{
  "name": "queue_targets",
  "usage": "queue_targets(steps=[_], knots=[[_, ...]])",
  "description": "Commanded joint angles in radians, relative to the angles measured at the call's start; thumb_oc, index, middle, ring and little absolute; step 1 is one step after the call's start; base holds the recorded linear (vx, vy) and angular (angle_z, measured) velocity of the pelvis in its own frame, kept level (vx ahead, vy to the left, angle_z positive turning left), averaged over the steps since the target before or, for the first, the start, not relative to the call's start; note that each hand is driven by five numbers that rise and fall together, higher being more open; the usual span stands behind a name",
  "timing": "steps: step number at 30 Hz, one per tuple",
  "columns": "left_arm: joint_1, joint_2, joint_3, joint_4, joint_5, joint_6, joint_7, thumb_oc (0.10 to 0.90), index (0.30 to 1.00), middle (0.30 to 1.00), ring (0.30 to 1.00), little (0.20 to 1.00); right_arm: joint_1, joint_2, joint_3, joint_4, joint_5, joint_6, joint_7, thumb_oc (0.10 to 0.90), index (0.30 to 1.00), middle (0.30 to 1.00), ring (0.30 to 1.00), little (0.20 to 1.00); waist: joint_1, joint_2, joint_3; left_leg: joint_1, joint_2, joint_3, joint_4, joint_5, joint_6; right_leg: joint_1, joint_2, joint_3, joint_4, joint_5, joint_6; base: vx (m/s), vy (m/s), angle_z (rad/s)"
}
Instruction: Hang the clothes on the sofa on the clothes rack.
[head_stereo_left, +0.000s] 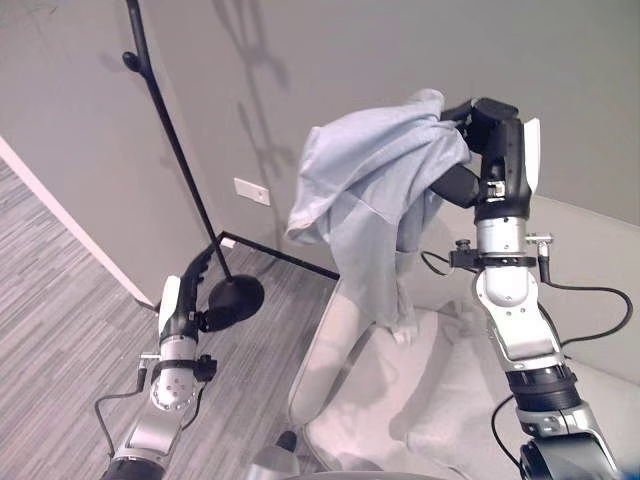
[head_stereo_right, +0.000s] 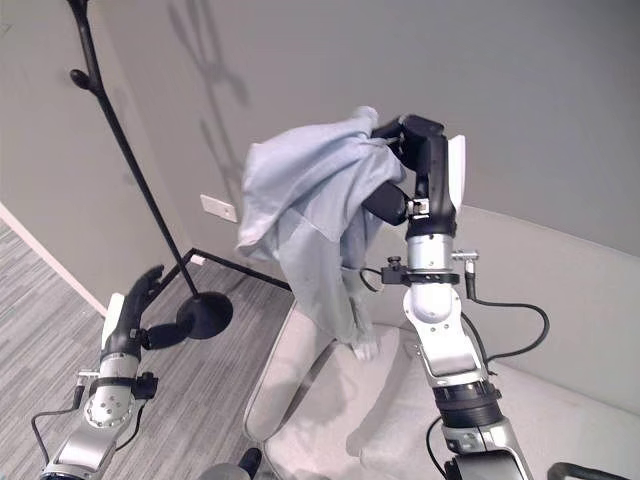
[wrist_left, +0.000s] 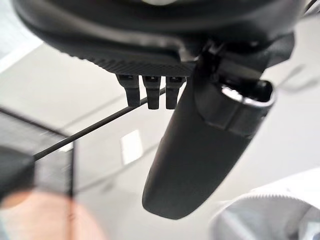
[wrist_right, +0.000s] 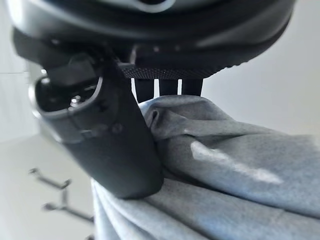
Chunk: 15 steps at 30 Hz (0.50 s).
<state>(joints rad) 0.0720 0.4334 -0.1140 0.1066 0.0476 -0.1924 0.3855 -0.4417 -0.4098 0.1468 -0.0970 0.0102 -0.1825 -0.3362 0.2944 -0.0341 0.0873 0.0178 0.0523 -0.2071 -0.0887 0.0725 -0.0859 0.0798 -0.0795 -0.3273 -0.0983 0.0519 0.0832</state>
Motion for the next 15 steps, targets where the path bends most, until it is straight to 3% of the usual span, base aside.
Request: queue_targets(steps=[1, 4, 7, 15], knots=[[-0.106, 0.070, -0.047, -0.101, 0.030, -0.142, 0.008, 0.800, 0.900, 0.900, 0.900, 0.900, -0.167, 0.024, -0.010, -0.159, 0.064, -0.143, -0.053, 0.400, 0.300, 0.300, 0.300, 0.300, -0.011, -0.066, -0.085, -0.031, -0.071, -0.005, 0.001, -0.018, 0.027, 0.048, 0.012, 0.039, 0.011, -0.074, -0.001, 0.00, -0.001, 0.07], [-0.106, 0.070, -0.046, -0.102, 0.030, -0.142, 0.008, 0.800, 0.900, 0.900, 0.900, 0.900, -0.168, 0.023, -0.009, -0.158, 0.065, -0.143, -0.053, 0.400, 0.300, 0.300, 0.300, 0.300, -0.011, -0.065, -0.084, -0.031, -0.071, -0.005, 0.001, -0.018, 0.027, 0.049, 0.012, 0.040, 0.011, -0.074, -0.001, 0.00, -0.005, 0.10], [-0.198, -0.024, -0.296, -0.142, -0.226, -0.131, -0.139, 0.800, 0.900, 0.900, 0.900, 0.900, -0.280, 0.135, 0.123, -0.185, 0.177, -0.128, -0.030, 0.400, 0.300, 0.300, 0.300, 0.300, -0.027, -0.069, -0.086, -0.020, -0.068, 0.009, 0.001, -0.025, 0.032, 0.055, 0.015, 0.054, 0.011, -0.073, -0.003, -0.02, -0.008, -0.04], [-0.385, -0.160, -0.565, -0.027, -0.537, -0.065, -0.254, 0.800, 0.900, 0.900, 0.900, 0.900, -0.443, 0.214, 0.157, -0.171, 0.161, -0.086, -0.104, 0.400, 0.300, 0.300, 0.300, 0.300, -0.073, -0.062, -0.085, -0.024, -0.070, 0.025, 0.001, -0.015, 0.041, 0.046, 0.015, 0.075, 0.011, -0.061, -0.003, -0.02, 0.005, -0.08]])
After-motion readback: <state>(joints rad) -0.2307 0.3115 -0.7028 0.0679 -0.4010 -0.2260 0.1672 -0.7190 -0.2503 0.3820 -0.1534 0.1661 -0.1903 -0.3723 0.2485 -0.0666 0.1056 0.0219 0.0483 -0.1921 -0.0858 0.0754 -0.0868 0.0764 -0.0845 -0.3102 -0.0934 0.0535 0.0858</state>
